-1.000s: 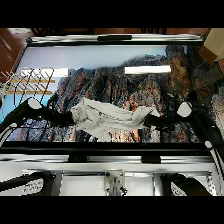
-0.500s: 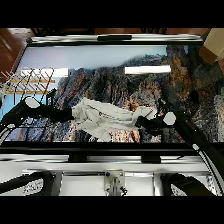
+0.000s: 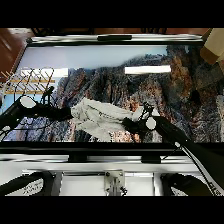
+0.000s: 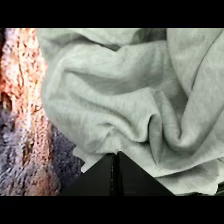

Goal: Fold the shirts.

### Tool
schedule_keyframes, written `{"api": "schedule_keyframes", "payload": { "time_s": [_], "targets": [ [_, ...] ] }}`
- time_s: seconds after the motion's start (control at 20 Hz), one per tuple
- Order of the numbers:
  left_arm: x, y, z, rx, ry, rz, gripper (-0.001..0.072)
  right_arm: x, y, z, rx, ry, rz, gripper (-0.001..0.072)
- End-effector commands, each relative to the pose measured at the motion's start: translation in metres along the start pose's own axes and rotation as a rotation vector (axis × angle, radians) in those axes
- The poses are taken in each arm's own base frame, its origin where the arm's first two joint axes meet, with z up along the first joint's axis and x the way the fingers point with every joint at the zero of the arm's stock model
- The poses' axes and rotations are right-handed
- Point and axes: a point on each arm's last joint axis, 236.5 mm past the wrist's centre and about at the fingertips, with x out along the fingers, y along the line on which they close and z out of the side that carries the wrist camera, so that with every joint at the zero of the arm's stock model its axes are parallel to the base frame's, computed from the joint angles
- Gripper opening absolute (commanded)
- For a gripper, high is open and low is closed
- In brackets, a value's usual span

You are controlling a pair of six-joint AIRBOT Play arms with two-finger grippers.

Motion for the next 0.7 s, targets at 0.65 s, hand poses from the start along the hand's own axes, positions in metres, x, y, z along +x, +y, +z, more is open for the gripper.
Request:
{"api": "schedule_keyframes", "payload": {
  "time_s": [0.65],
  "targets": [
    [-0.187,-0.062,0.103,0.378,-0.428,0.198,0.0029,-0.186,0.087,0.067,-0.552,-0.489,0.068,0.0072]
  ]
}}
